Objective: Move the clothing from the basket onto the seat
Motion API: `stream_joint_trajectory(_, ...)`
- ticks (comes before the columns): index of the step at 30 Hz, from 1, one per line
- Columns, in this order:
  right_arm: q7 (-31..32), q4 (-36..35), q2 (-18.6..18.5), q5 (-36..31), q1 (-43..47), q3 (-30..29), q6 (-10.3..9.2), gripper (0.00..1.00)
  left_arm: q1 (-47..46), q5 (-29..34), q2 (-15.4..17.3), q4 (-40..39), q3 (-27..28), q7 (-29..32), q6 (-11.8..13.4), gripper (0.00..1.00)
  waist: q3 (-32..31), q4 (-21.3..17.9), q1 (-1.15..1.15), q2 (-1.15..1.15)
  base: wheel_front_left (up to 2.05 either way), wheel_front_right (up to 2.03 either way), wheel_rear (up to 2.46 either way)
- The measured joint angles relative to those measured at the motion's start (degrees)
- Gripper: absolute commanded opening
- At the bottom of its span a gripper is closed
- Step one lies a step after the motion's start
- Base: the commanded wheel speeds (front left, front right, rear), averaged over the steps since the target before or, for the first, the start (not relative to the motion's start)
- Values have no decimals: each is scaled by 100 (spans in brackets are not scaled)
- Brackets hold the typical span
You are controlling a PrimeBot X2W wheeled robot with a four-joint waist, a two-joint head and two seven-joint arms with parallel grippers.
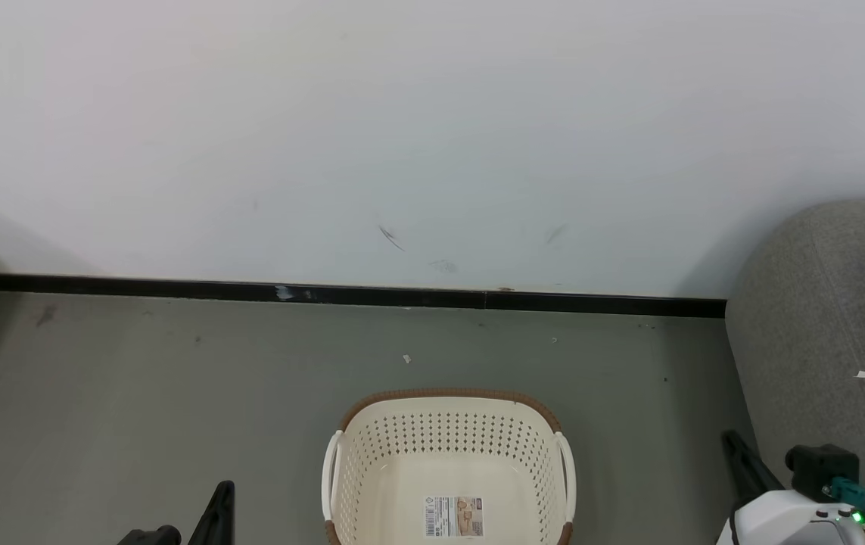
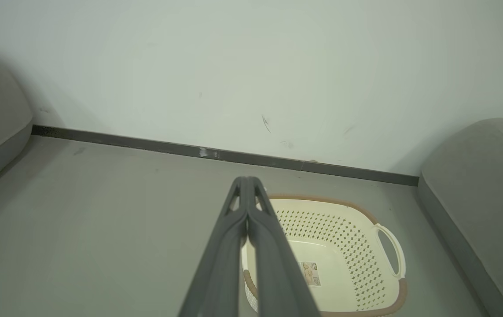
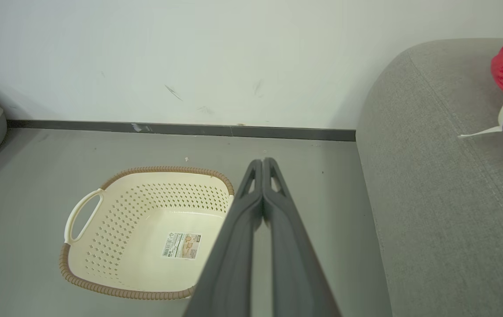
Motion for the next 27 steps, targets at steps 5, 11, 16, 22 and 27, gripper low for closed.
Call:
stream_joint_trajectory(5,132,130,-4,289,-159,-264,0,0,-2,-264,-4,8,52,122,-37,0,1,7,0,0,0,0,0)
stream_joint_trajectory(11,372,180,-4,771,-293,-437,0,0,-11,-798,-14,18,121,250,-129,0,3,0,0,0,0,0,0)
stream_joint_trajectory(16,605,207,-7,1154,-381,-584,0,0,-23,-1139,-31,31,186,352,-183,0,2,-23,2,0,0,0,0)
stream_joint_trajectory(22,875,209,-8,1685,-419,-706,0,0,-108,-1526,-52,42,299,448,-288,0,-3,-70,20,0,0,0,0)
stream_joint_trajectory(27,1095,204,-10,2163,-514,-782,0,0,-125,-1853,-63,44,401,564,-350,0,-12,-128,46,0,0,0,0)
